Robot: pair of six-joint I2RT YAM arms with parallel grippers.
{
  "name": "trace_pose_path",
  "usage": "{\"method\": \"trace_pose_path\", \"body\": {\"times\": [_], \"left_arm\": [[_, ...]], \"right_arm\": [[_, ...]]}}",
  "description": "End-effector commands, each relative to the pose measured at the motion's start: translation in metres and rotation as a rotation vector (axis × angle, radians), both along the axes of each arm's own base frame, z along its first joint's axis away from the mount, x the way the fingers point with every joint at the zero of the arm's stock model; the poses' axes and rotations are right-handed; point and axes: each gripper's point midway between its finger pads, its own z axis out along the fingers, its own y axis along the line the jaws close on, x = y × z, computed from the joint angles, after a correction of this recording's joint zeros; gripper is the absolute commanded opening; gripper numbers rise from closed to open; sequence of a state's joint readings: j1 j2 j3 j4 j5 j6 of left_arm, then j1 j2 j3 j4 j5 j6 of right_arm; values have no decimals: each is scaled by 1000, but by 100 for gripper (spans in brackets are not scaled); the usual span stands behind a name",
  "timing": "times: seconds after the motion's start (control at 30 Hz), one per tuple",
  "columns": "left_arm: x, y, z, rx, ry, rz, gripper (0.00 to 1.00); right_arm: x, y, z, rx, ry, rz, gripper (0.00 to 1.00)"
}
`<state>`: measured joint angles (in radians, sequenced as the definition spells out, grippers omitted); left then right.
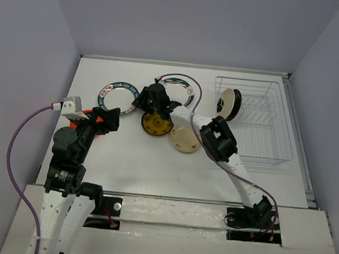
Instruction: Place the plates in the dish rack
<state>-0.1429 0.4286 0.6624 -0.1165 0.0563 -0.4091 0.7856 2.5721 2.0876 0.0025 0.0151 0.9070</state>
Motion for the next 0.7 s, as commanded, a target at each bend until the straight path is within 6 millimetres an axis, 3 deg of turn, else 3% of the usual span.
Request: {"method": "trace_pose_path", "body": {"times": [0.0, 0.13, 0.33, 0.43, 0.47, 0.6, 0.67], "left_arm": [[-2, -4, 28, -13, -76, -22, 99], [-2, -4, 28, -11, -77, -20, 99], [-3, -4, 28, -12, -80, -20, 99], [-3, -4, 29, -12, -81, -20, 99], [-3, -4, 29, -11, -81, -23, 99], [-3, -4, 29, -10, -80, -23, 99], [-3, -4, 28, -10, -78, -22, 99]], "right_arm": [[6, 18, 12, 73, 4, -11, 50], [5, 24, 4, 120, 57, -25, 47], [14, 23, 3, 145, 72, -91, 31], [17, 23, 8, 154, 64, -105, 17], [18, 22, 16, 159, 53, -109, 7], [24, 18, 47, 174, -25, -125, 7], [31, 10, 83, 169, -111, -155, 7]]}}
